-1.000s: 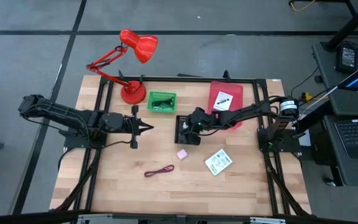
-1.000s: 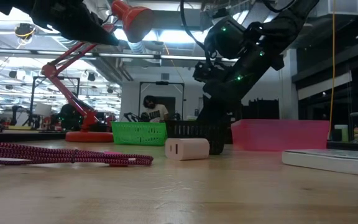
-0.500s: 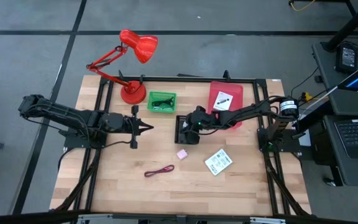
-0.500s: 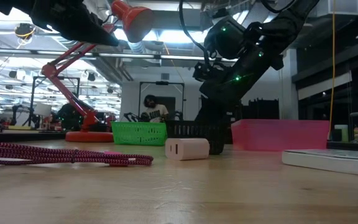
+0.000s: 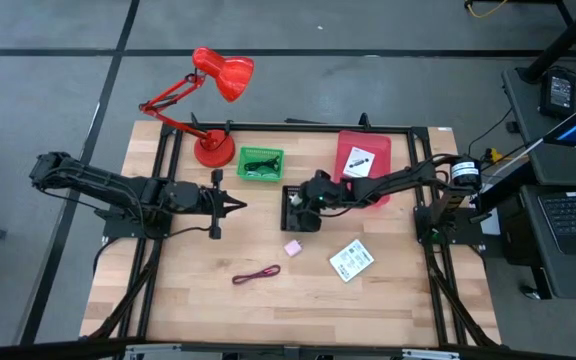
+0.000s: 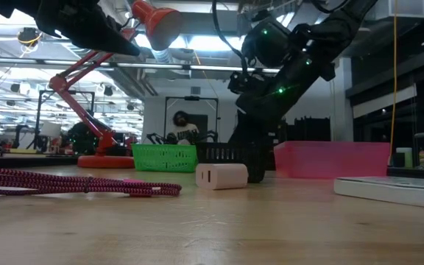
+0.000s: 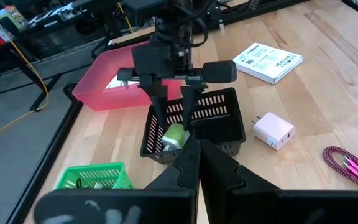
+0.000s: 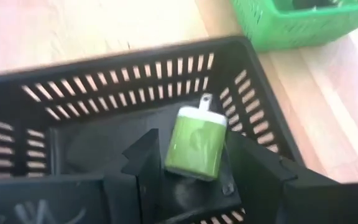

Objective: Pick and place items into bin
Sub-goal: Put the white card reader box into the pink bin

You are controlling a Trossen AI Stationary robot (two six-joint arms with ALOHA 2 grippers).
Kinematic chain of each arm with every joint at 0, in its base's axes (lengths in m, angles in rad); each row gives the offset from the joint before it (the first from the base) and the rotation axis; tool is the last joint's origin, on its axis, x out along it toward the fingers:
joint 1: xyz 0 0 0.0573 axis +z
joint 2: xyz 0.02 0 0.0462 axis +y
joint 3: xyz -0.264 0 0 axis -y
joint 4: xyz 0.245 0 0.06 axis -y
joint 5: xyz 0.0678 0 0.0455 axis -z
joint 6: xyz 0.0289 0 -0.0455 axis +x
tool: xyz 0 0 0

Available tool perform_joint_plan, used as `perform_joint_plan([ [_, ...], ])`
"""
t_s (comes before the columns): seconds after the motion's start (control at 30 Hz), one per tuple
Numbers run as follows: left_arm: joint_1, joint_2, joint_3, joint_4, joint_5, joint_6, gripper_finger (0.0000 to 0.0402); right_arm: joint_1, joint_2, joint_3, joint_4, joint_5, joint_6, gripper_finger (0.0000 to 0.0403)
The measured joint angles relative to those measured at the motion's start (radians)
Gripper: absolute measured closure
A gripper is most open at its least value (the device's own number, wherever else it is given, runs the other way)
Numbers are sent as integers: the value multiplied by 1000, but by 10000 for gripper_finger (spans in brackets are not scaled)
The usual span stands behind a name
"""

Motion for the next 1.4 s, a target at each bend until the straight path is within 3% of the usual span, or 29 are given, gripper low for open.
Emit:
perform_joint_plan([
  [0.33,0,0,0,0,0,0,398,34,-61,112,-145,-1,-50,234],
  [0.53,0,0,0,0,0,0,398,74,-169,118,-193,-1,-36,238],
  [0.67,0,0,0,0,1,-14,398,109,-264,118,-274,4,-23,264],
  [0.83,-2,10,1,10,59,-18,398,163,-331,118,-340,9,4,329],
  [1.0,-2,57,1,39,149,-29,398,222,-377,3,-227,85,67,396],
  [1.23,-2,178,1,174,165,-73,398,290,-475,-240,-6,130,213,398],
  [1.4,-3,290,8,275,166,-115,398,330,-565,-324,2,130,271,400],
])
